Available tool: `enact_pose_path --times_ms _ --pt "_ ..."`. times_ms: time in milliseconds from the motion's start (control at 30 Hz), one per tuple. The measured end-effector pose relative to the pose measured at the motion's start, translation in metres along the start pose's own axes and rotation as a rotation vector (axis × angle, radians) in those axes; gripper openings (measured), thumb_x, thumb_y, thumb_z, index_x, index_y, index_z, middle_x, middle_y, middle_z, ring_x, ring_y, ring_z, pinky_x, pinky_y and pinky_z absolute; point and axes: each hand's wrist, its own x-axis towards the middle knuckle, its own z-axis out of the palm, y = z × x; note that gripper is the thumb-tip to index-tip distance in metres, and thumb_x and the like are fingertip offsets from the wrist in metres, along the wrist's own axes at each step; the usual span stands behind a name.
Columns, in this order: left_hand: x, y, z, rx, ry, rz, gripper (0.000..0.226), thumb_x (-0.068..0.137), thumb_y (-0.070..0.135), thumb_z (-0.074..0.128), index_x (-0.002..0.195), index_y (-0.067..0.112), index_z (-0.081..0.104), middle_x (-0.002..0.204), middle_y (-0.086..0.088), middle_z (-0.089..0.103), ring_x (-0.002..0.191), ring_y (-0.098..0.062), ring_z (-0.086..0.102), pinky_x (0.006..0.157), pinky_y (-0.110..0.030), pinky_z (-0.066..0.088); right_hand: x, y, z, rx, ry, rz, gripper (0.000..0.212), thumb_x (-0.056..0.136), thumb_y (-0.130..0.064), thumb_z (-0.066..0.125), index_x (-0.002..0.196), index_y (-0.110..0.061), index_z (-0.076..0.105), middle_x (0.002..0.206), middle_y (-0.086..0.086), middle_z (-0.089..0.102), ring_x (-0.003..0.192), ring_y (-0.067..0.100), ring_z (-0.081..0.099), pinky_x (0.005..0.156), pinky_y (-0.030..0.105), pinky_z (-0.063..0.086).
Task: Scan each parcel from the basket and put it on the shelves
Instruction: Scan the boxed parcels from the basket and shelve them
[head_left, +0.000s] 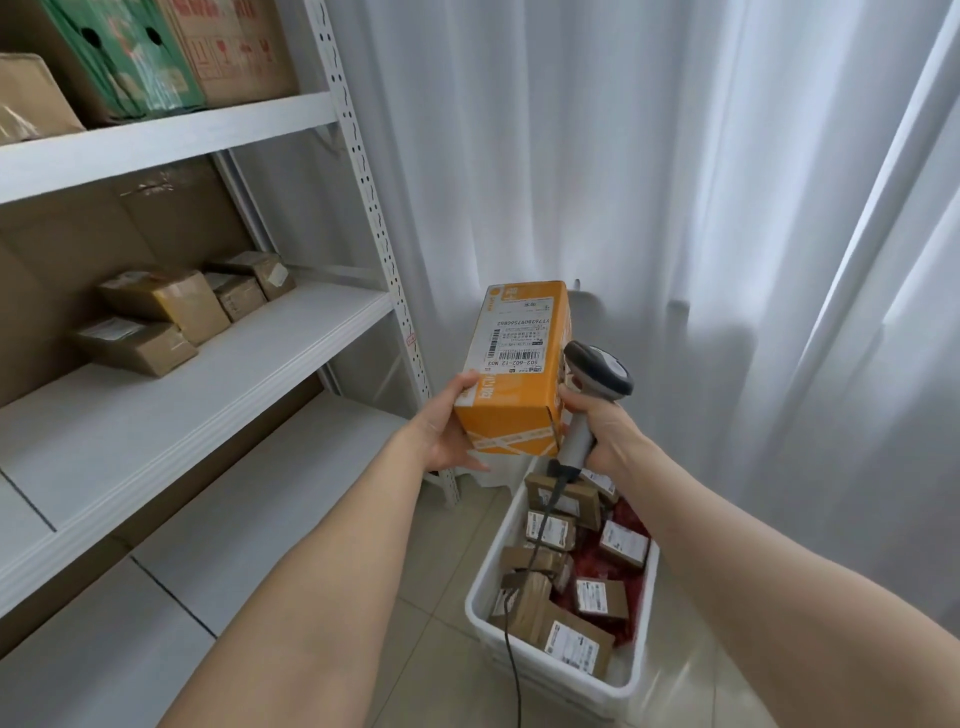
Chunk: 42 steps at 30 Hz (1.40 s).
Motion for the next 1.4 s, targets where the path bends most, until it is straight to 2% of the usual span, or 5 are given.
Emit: enact_pose_path --times_ms 167,267,467,767,1400 --pt "0.006 -0.006 0.0 -0.083 0.045 -0.003 0.063 0.074 0.039 0.075 0.128 0.021 0.048 0.128 -0.018 0.056 0.115 -0.035 0.058 0.095 -0.054 0.049 -0.002 0.009 0.004 -0.084 0.09 -0.059 0.038 0.085 -0.026 0.074 0.118 -0.012 0.062 0.11 0.013 0.072 0.1 0.033 0.069 0.092 0.054 0.053" --pt "0.011 -0.01 0.006 0.004 0.133 0.063 0.054 0.081 0.026 0.07 0.129 0.022 0.047 0.119 -0.014 0.058 0.104 -0.03 0.061 0.075 -0.047 0.058 -0.005 0.01 0.007 -0.166 0.163 -0.075 0.029 0.087 -0.026 0.073 0.11 -0.012 0.062 0.111 0.012 0.07 0.104 0.032 0.067 0.097 0.052 0.051" --pt "0.025 -0.021 -0.002 0.087 0.196 0.165 0.056 0.081 0.008 0.07 0.126 0.027 0.043 0.115 -0.008 0.062 0.089 -0.024 0.065 0.056 -0.037 0.057 -0.017 0.004 0.004 -0.275 0.178 -0.159 0.012 0.09 -0.018 0.068 0.095 -0.011 0.059 0.091 0.013 0.071 0.081 0.027 0.07 0.078 0.039 0.059" --pt "0.04 -0.029 -0.006 0.051 0.263 0.214 0.074 0.075 0.006 0.075 0.135 0.029 0.039 0.114 -0.005 0.062 0.099 -0.027 0.063 0.077 -0.048 0.057 -0.039 -0.003 -0.001 -0.358 0.02 -0.071 0.018 0.087 -0.009 0.064 0.103 -0.005 0.057 0.059 0.009 0.06 0.045 0.016 0.054 0.045 0.026 0.046" --pt "0.038 -0.015 -0.02 -0.015 0.292 0.229 0.074 0.079 0.004 0.072 0.14 0.026 0.037 0.129 -0.011 0.056 0.114 -0.033 0.057 0.09 -0.056 0.051 -0.044 -0.016 0.018 -0.45 -0.069 0.011 0.011 0.088 -0.01 0.058 0.098 -0.008 0.055 0.053 0.003 0.056 0.043 0.012 0.051 0.044 0.021 0.046"
